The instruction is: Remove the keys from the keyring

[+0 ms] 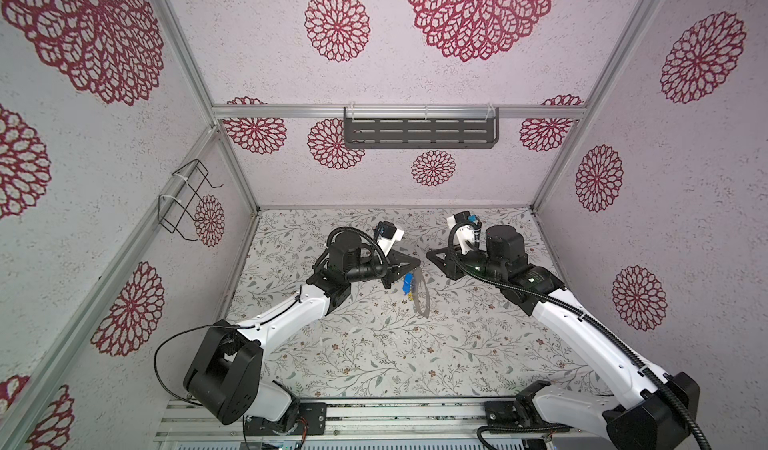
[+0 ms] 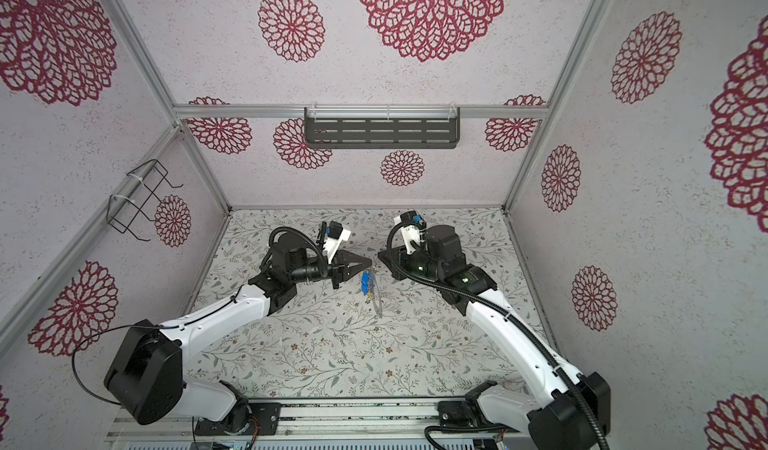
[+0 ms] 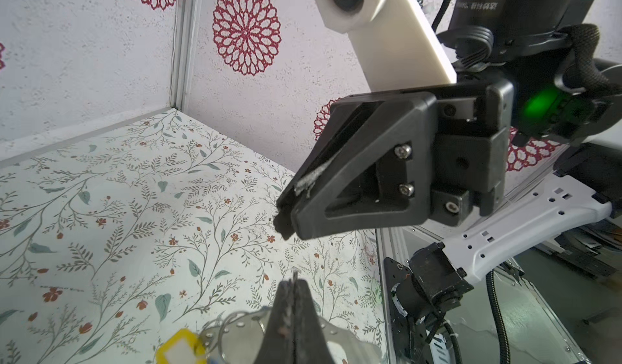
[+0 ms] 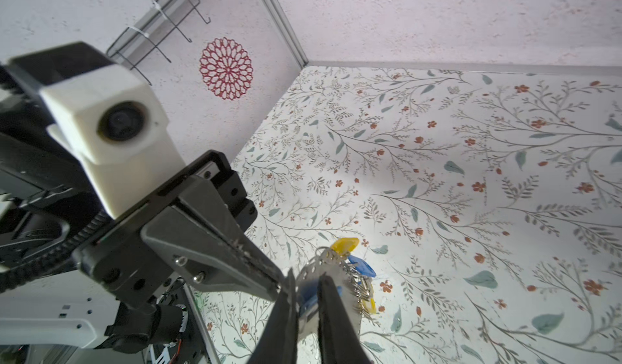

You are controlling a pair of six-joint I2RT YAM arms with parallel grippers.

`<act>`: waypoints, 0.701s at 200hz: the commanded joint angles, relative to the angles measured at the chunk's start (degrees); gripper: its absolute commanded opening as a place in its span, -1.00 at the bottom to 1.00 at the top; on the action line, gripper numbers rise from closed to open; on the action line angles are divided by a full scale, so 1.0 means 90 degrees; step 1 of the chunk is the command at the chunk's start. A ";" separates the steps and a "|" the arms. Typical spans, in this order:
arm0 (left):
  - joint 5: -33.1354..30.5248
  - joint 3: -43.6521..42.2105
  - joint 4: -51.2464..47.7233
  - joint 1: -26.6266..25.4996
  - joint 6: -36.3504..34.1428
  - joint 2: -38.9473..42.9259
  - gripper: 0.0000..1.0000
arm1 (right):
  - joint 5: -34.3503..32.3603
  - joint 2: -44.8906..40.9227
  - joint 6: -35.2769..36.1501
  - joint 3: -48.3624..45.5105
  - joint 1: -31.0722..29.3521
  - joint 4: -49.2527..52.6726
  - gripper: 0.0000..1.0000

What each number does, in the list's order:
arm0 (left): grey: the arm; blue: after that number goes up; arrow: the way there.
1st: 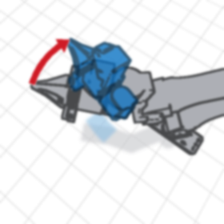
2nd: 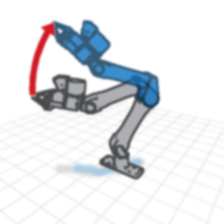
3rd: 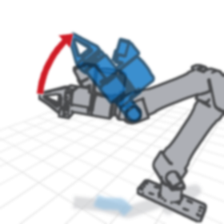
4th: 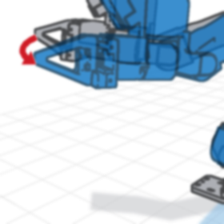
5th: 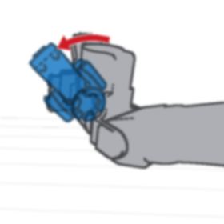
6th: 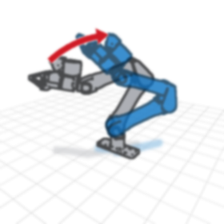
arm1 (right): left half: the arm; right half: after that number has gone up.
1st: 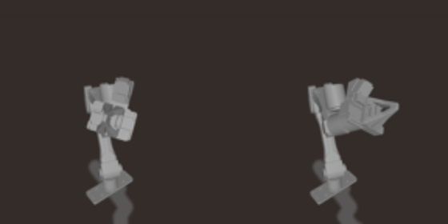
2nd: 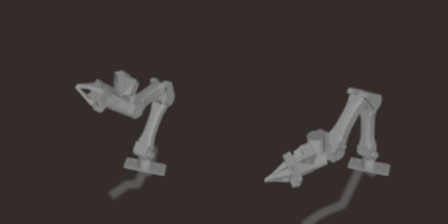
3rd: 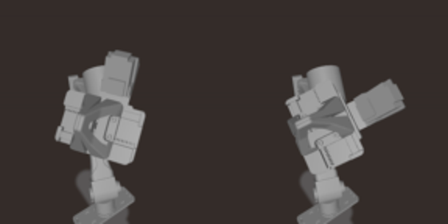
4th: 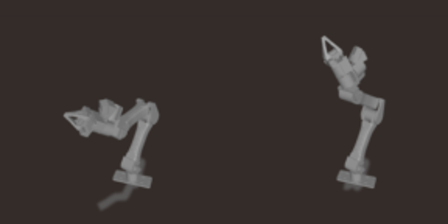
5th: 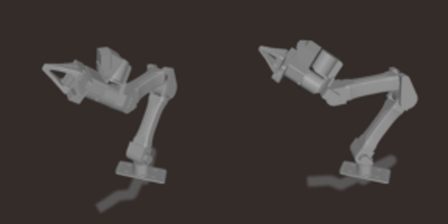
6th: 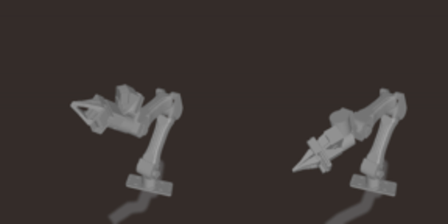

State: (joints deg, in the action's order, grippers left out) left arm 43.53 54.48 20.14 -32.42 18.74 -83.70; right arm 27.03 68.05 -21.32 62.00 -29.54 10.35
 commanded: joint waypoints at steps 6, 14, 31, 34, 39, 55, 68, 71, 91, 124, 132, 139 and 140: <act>0.0268 0.0190 0.0251 0.0086 0.0179 0.0015 -1.00 | 0.0675 -0.0012 -0.0233 -0.0100 0.0030 -0.0690 -0.63; 0.0305 0.0145 0.0406 0.0109 0.0293 0.0013 -1.00 | 0.0701 -0.0021 -0.0247 -0.0163 0.0033 -0.0727 -0.62; 0.0392 0.0041 0.0803 0.0192 0.0583 0.0020 -1.00 | 0.0807 -0.0041 -0.0306 -0.0283 0.0058 -0.0831 -0.61; 0.0403 0.0027 0.0858 0.0202 0.0621 0.0014 -1.00 | 0.0830 -0.0037 -0.0314 -0.0300 0.0068 -0.0844 -0.60; 0.0419 0.0005 0.0935 0.0214 0.0688 0.0013 -1.00 | 0.0865 -0.0036 -0.0312 -0.0323 0.0077 -0.0864 -0.59; 0.0458 -0.0008 0.1061 0.0251 0.0799 0.0014 -1.00 | 0.0940 -0.0052 -0.0338 -0.0394 0.0087 -0.0924 -0.56; 0.0474 -0.0014 0.1097 0.0263 0.0844 0.0014 -1.00 | 0.1006 -0.0041 -0.0354 -0.0451 0.0099 -0.0979 -0.54; 0.0475 -0.0009 0.1109 0.0263 0.0851 0.0013 -1.00 | 0.1019 -0.0037 -0.0369 -0.0466 0.0096 -0.0997 -0.54; 0.0495 0.0011 0.1099 0.0258 0.0867 -0.0017 -1.00 | 0.1093 -0.0013 -0.0446 -0.0503 0.0106 -0.1133 -0.54; 0.0539 0.0011 0.1063 0.0258 0.0872 -0.0085 -1.00 | 0.1001 -0.0056 -0.0437 -0.0445 0.0120 -0.1133 -0.55; 0.0548 0.0011 0.1054 0.0260 0.0872 -0.0089 -1.00 | 0.0965 -0.0094 -0.0424 -0.0425 0.0144 -0.1106 -0.56; 0.0551 0.0011 0.1038 0.0260 0.0866 -0.0094 -1.00 | 0.0952 -0.0118 -0.0407 -0.0400 0.0176 -0.1062 -0.56; 0.0548 0.0011 0.1041 0.0262 0.0866 -0.0094 -1.00 | 0.0952 -0.0119 -0.0401 -0.0397 0.0181 -0.1052 -0.56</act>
State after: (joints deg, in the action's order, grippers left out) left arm 47.13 54.43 27.11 -30.33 26.48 -84.27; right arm 35.18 68.29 -24.69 57.08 -28.82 2.52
